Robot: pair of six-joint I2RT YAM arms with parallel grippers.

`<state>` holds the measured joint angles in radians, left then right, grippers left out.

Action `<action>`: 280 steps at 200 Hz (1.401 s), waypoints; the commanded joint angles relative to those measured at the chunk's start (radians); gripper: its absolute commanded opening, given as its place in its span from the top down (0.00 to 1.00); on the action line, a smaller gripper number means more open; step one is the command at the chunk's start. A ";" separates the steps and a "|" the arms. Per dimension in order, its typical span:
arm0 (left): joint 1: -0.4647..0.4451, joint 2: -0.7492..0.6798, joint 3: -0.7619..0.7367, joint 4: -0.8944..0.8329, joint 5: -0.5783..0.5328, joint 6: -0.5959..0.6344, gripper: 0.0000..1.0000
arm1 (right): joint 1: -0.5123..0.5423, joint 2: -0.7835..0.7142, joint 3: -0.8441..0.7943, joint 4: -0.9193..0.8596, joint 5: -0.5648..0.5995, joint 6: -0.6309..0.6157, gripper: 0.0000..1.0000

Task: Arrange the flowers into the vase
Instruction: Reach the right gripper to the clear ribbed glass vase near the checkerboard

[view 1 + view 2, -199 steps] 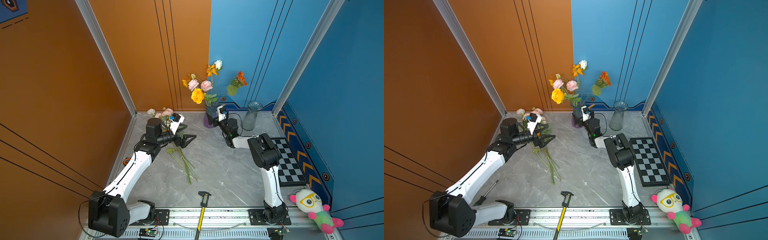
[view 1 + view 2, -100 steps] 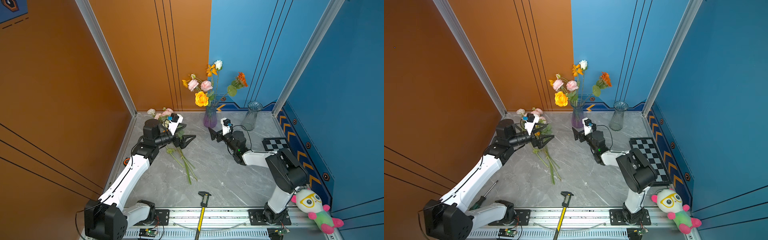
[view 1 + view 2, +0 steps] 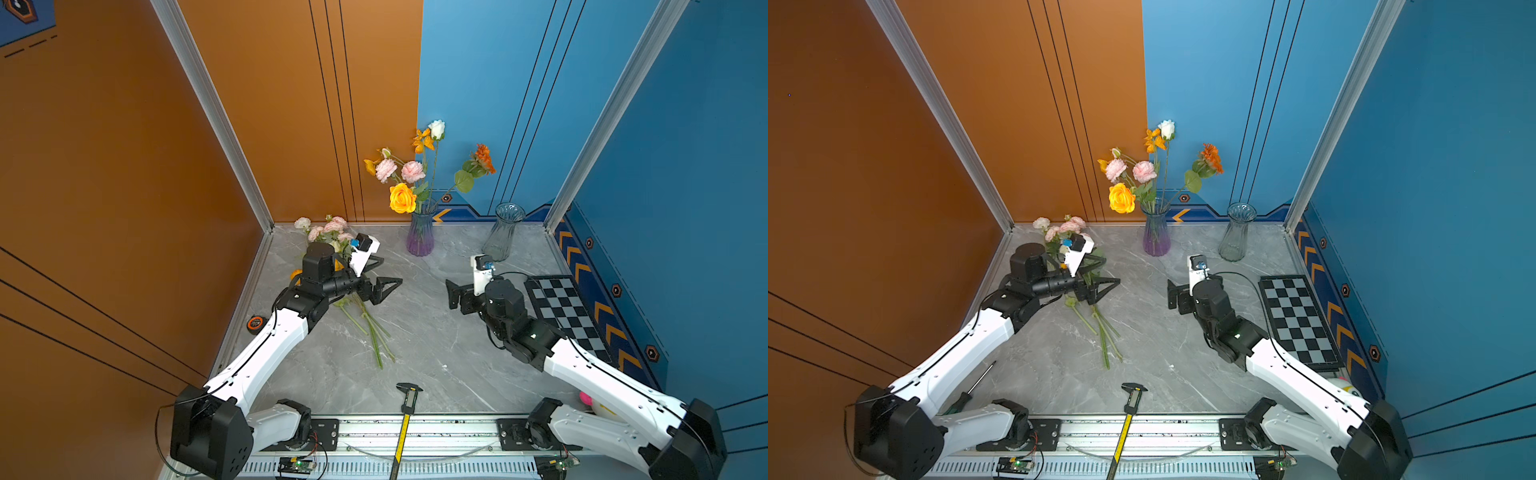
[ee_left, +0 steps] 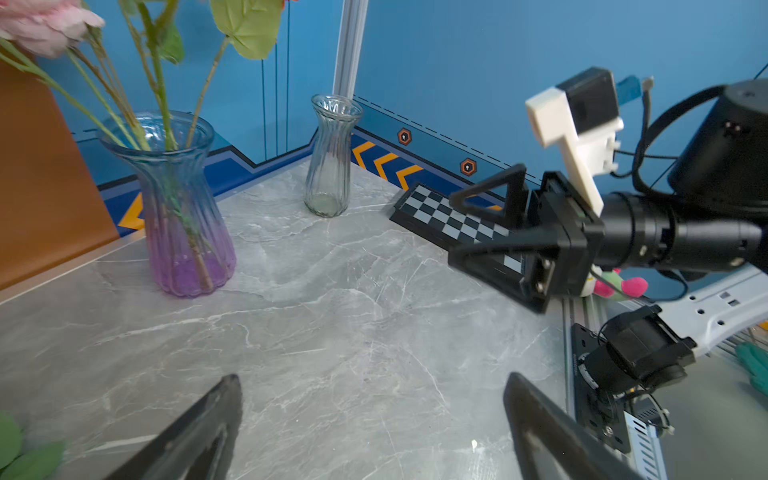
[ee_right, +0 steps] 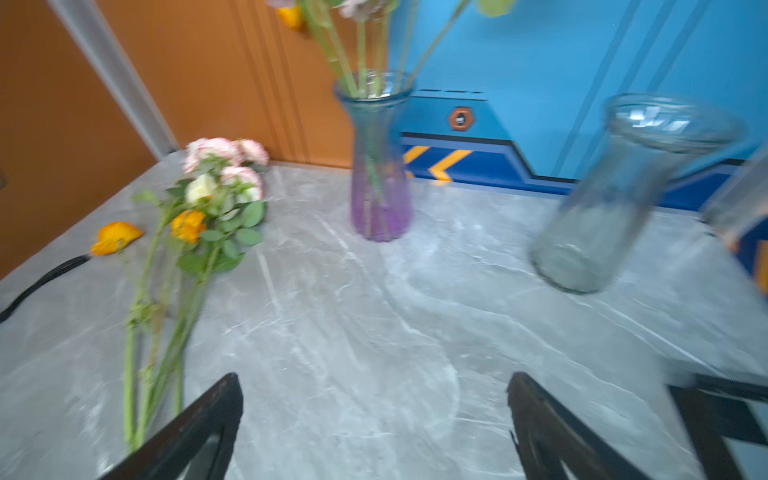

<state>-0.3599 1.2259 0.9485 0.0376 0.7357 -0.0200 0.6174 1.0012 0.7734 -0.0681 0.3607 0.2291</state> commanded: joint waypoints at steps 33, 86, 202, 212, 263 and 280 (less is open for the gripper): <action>-0.064 0.004 -0.025 -0.010 -0.042 0.057 0.02 | -0.279 0.081 0.116 -0.104 0.059 -0.102 0.00; -0.079 0.026 -0.029 -0.018 -0.070 0.122 0.02 | -0.570 0.429 0.052 0.512 -0.289 -0.176 0.00; -0.053 0.035 -0.014 -0.025 -0.036 0.138 0.02 | -0.614 0.975 0.288 1.020 -0.362 -0.205 0.00; -0.053 0.035 -0.014 -0.025 -0.035 0.139 0.02 | -0.616 0.995 0.320 0.996 -0.361 -0.208 0.00; -0.053 0.046 -0.015 -0.025 -0.029 0.140 0.02 | -0.625 1.109 0.482 0.933 -0.379 -0.233 0.00; -0.053 0.046 -0.016 -0.024 -0.027 0.141 0.02 | -0.631 1.139 0.510 0.947 -0.394 -0.240 0.00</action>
<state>-0.4187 1.2720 0.9291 0.0261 0.6846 0.1085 -0.0040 2.0964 1.2377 0.8906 -0.0059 0.0151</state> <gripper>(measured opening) 0.979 0.999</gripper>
